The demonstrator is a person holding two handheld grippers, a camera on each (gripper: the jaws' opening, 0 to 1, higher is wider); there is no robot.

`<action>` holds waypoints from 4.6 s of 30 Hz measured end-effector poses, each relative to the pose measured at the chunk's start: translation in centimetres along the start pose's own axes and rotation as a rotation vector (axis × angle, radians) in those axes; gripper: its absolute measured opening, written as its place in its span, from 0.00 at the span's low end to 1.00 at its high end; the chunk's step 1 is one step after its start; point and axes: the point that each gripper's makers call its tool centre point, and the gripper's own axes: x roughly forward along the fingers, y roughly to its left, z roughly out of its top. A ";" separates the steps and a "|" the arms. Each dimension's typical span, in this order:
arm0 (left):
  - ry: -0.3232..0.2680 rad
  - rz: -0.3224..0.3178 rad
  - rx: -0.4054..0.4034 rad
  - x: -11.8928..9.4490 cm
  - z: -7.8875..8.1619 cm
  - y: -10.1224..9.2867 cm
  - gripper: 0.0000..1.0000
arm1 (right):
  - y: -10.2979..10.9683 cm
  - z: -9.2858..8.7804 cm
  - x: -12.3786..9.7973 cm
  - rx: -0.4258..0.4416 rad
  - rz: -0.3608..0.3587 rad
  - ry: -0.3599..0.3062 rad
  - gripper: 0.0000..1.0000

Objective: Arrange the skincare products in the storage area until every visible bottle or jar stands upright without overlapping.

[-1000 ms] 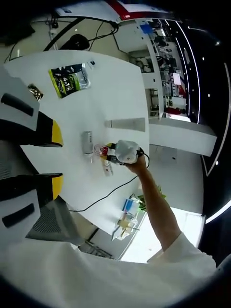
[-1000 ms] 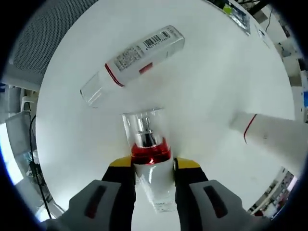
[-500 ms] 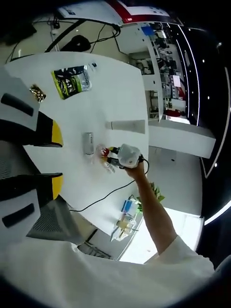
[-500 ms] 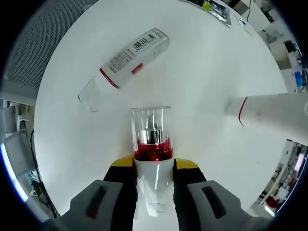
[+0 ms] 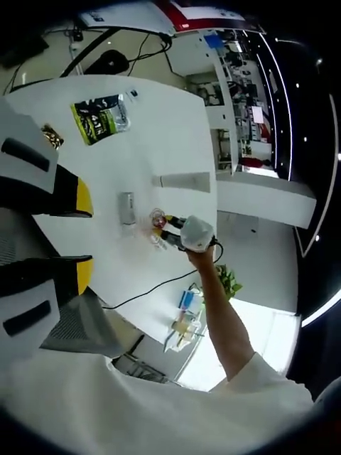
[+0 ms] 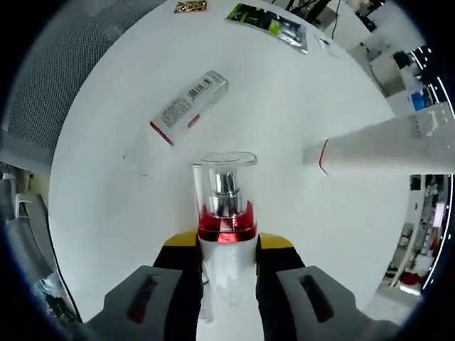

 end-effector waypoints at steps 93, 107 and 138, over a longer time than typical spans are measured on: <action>-0.226 -0.169 -0.154 -0.5 2.5 -0.9 0.35 | 9.2 22.7 -25.2 0.697 0.113 -1.236 0.25; -0.289 -0.323 -0.096 -1.0 5.2 -4.6 0.59 | 13.6 26.9 -25.7 0.499 0.282 -1.204 0.25; -0.329 -0.368 0.007 -0.8 4.9 -5.7 0.41 | 16.0 31.2 -25.4 0.415 0.457 -1.218 0.25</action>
